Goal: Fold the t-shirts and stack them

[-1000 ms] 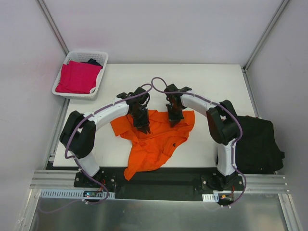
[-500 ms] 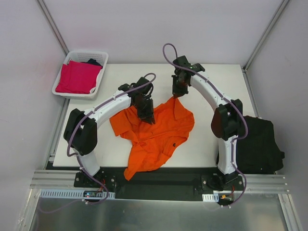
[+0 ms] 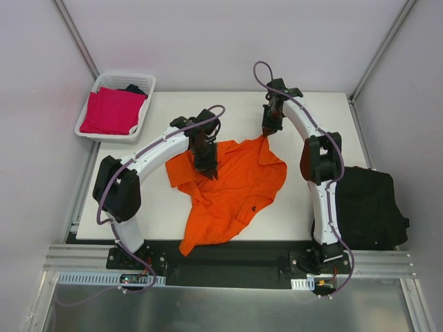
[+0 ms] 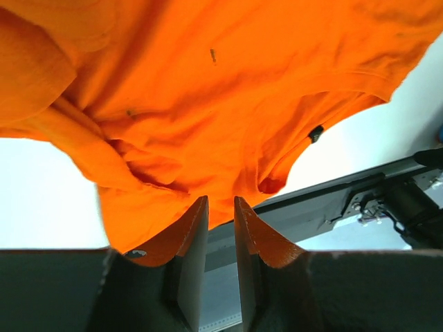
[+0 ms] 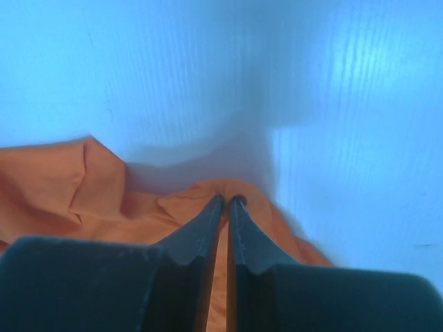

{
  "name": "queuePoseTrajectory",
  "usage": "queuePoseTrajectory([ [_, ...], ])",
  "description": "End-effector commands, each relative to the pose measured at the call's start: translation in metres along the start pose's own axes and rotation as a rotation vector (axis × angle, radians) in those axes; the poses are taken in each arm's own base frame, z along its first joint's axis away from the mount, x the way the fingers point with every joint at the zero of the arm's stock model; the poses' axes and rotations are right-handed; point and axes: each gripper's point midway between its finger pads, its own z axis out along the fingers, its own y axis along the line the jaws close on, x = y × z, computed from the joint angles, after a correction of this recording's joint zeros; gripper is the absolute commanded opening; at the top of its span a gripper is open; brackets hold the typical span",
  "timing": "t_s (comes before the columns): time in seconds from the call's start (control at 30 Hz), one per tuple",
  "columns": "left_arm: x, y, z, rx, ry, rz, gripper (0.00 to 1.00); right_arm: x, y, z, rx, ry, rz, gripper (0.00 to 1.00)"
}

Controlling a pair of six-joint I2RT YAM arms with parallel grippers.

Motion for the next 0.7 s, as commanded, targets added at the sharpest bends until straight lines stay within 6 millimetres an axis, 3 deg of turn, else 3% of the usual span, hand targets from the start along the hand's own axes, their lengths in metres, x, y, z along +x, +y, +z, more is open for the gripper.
queuePoseTrajectory([
  [0.0, 0.005, 0.009, -0.008, -0.059, 0.013, 0.028, 0.22, -0.009, 0.019, 0.011, -0.115, 0.005, -0.01, 0.2],
  [0.03, 0.006, 0.01, -0.007, -0.064, 0.019, 0.025, 0.22, -0.008, 0.018, 0.014, -0.116, 0.01, -0.007, 0.25],
  [0.1, 0.008, 0.01, -0.006, -0.062, 0.027, 0.026, 0.22, -0.004, 0.011, 0.017, -0.102, 0.025, 0.0, 0.27],
  [0.17, 0.006, 0.007, -0.004, -0.053, 0.035, 0.03, 0.22, -0.01, 0.008, -0.007, -0.113, -0.016, 0.005, 0.27],
  [0.2, 0.006, 0.006, -0.003, -0.049, 0.041, 0.036, 0.21, -0.004, 0.005, -0.013, -0.117, -0.014, 0.006, 0.27],
  [0.23, 0.002, 0.003, -0.002, -0.042, 0.042, 0.04, 0.22, -0.025, 0.015, -0.052, -0.173, -0.133, -0.007, 0.31],
  [0.3, 0.0, -0.001, -0.001, -0.03, 0.047, 0.045, 0.22, -0.036, 0.019, -0.081, -0.209, -0.192, -0.007, 0.39],
  [0.33, -0.004, -0.004, 0.002, -0.025, 0.048, 0.048, 0.21, -0.031, 0.018, -0.091, -0.212, -0.172, -0.009, 0.4],
  [0.4, -0.008, -0.01, 0.004, -0.009, 0.056, 0.057, 0.21, -0.017, 0.016, -0.09, -0.2, -0.106, -0.021, 0.39],
  [0.43, -0.015, -0.015, 0.006, 0.004, 0.052, 0.06, 0.21, 0.006, 0.006, -0.08, -0.169, -0.023, -0.011, 0.37],
  [0.5, -0.019, -0.021, 0.007, 0.019, 0.052, 0.061, 0.21, 0.028, -0.001, -0.086, -0.15, -0.014, -0.004, 0.37],
  [0.53, -0.023, -0.027, 0.005, 0.035, 0.044, 0.067, 0.21, 0.056, -0.011, -0.065, -0.132, 0.035, 0.005, 0.37],
  [0.6, -0.025, -0.029, 0.007, 0.04, 0.045, 0.071, 0.21, 0.071, -0.015, -0.078, -0.135, 0.012, 0.014, 0.37],
  [0.67, -0.024, -0.029, 0.009, 0.043, 0.048, 0.071, 0.21, 0.105, -0.027, -0.068, -0.092, 0.071, 0.005, 0.37],
])
